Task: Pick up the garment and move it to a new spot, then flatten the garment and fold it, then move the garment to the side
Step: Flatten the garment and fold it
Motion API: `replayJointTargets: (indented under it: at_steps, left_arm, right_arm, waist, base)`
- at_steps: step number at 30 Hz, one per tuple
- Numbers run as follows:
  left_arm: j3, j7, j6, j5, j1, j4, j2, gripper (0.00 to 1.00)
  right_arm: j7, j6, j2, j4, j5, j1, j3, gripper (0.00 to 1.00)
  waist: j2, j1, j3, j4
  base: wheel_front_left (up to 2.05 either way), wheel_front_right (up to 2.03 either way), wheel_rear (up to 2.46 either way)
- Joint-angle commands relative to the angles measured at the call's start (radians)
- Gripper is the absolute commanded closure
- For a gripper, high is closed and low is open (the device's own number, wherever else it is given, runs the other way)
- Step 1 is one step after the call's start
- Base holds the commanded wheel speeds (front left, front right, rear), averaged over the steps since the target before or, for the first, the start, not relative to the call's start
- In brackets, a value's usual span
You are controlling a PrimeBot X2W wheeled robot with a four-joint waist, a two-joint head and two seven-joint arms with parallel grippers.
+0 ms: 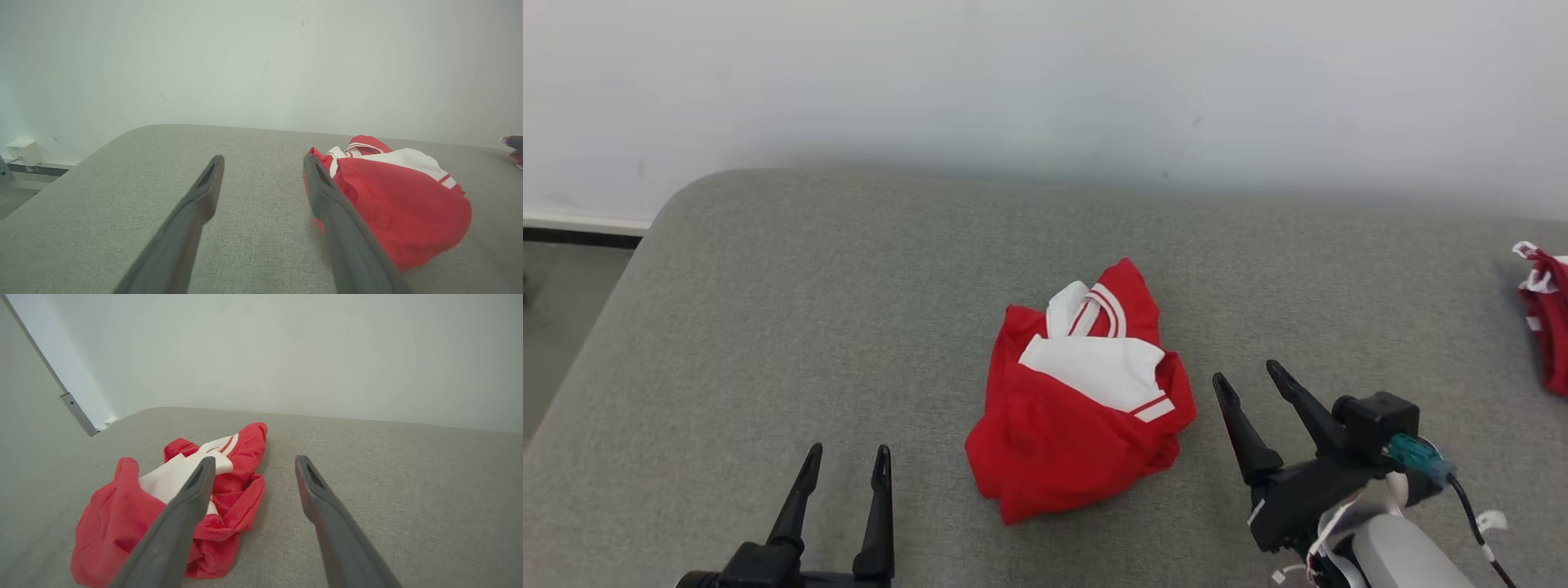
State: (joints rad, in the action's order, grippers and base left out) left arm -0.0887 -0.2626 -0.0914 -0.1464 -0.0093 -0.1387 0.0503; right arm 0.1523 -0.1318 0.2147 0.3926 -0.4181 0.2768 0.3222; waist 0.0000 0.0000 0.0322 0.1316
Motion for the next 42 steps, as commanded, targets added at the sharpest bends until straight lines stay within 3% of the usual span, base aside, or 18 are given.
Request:
replayJointTargets:
  at_steps: [1,11,12,13,14,21,26,35,42]
  left_arm:
    - [-0.012,-0.003,0.002,-0.008,-0.022,-0.003,0.0,0.0]
    - [-0.061,-0.003,0.011,-0.034,-0.06,-0.024,0.0,0.0]
    - [-0.064,-0.003,0.013,-0.036,-0.06,-0.023,0.0,0.0]
    - [-0.067,-0.003,0.015,-0.039,-0.058,-0.023,0.0,0.0]
    - [-0.067,-0.003,0.016,-0.04,-0.058,-0.024,0.0,0.0]
    - [-0.062,-0.003,0.028,-0.05,-0.047,-0.026,0.0,0.0]
    - [-0.058,-0.003,0.031,-0.055,-0.04,-0.019,0.0,0.0]
    - [-0.054,-0.003,0.046,-0.064,-0.021,-0.01,0.0,0.0]
    - [-0.048,-0.003,0.043,-0.063,-0.014,-0.007,0.0,0.0]
  right_arm:
    - [-0.005,0.002,0.004,0.042,-0.014,0.05,0.029,0.0]
    - [-0.015,0.002,0.012,0.297,-0.109,0.219,0.157,0.0]
    - [-0.015,0.002,0.009,0.32,-0.123,0.229,0.168,0.08]
    - [-0.012,0.002,0.009,0.338,-0.134,0.239,0.177,0.75]
    - [-0.003,0.002,0.011,0.355,-0.143,0.252,0.189,1.0]
    - [0.072,0.002,0.025,0.417,-0.188,0.342,0.25,1.0]
    - [0.112,0.002,0.053,0.364,-0.192,0.397,0.195,1.0]
    - [0.112,0.002,0.111,0.087,-0.119,0.218,-0.122,1.0]
    - [0.112,0.002,0.051,-0.058,-0.103,-0.041,-0.4,1.0]
  waist:
    - [0.0,0.0,0.031,0.065]
    - [0.0,0.0,0.07,0.182]
    - [0.0,0.0,0.072,0.188]
    - [0.0,0.0,0.073,0.194]
    - [0.0,0.0,0.074,0.198]
    - [0.0,0.0,0.063,0.183]
    - [0.0,0.0,0.049,0.148]
    - [0.0,0.0,0.041,0.091]
    - [0.0,0.0,0.044,0.061]
  base:
    - [0.0,0.0,0.0]
    - [0.0,0.0,0.0]
    - [0.0,0.0,0.0]
    - [0.0,0.0,0.0]
    - [0.0,0.0,0.0]
    - [0.0,0.0,0.0]
    - [0.0,0.0,0.0]
    - [0.0,0.0,0.0]
    - [0.0,0.0,0.0]
